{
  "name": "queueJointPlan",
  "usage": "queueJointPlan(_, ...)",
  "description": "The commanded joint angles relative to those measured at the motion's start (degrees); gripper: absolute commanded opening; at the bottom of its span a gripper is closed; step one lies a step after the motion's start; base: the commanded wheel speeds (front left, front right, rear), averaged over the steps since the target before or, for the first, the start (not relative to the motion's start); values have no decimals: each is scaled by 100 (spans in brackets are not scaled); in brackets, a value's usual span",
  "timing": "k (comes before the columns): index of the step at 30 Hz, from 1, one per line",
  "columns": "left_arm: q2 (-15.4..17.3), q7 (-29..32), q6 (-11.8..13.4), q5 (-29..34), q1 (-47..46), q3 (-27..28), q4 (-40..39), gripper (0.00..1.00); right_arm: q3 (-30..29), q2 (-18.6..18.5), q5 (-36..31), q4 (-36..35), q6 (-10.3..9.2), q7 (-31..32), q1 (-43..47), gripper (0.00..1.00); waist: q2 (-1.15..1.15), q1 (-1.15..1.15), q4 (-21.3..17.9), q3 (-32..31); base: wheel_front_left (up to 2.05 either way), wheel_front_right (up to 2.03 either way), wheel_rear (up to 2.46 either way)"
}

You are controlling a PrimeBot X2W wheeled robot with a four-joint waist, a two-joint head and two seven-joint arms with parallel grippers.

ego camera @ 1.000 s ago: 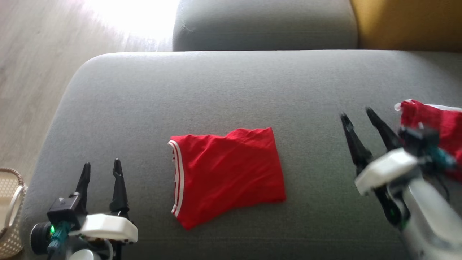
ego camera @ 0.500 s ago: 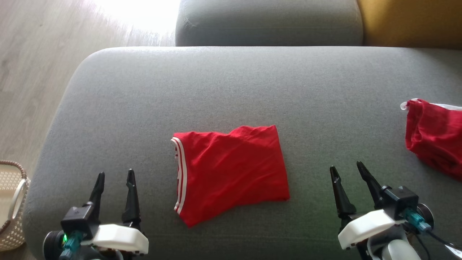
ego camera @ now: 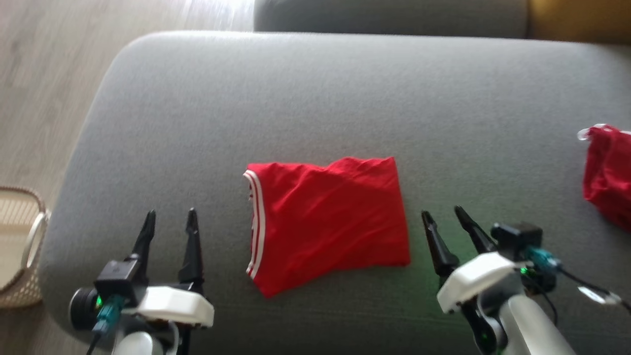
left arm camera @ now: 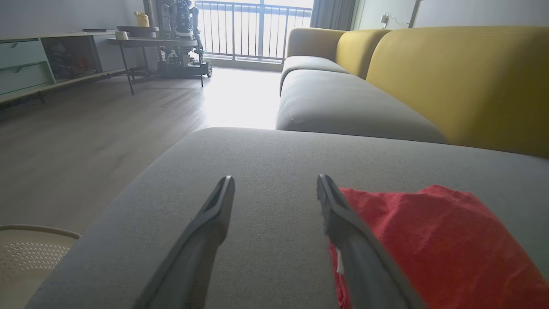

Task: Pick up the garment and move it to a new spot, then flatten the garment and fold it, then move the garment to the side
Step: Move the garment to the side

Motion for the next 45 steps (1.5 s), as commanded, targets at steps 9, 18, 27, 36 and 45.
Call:
queueJointPlan(9, 0, -70, -43, 27, -487, -55, -155, 100, 369, 51, 814, 742, -1, 368, -906, 100, 0, 0, 447, 411, 0, 0, 0)
queueJointPlan(18, 0, -70, -15, 78, -571, -136, -135, 100, 572, 52, 1115, 1662, -1, 409, -1401, 100, 0, 0, 657, 528, 0, 0, 0)
queueJointPlan(27, 0, -70, -32, 117, -572, -144, -128, 100, 780, 48, 748, 2343, -1, 98, -1825, 0, 0, 0, 559, 468, 0, 0, 0)
queueJointPlan(36, 0, -70, -104, 260, -568, -146, -232, 100, 1051, -398, 325, 2404, -1, -5, -2131, 0, 0, 0, 9, 496, 0, 0, 0)
queueJointPlan(45, 7, -70, -293, 528, -995, -244, -372, 100, 1664, -1283, 206, 1959, -1, 152, -2617, 0, 0, 0, -997, 917, 0, 0, 0)
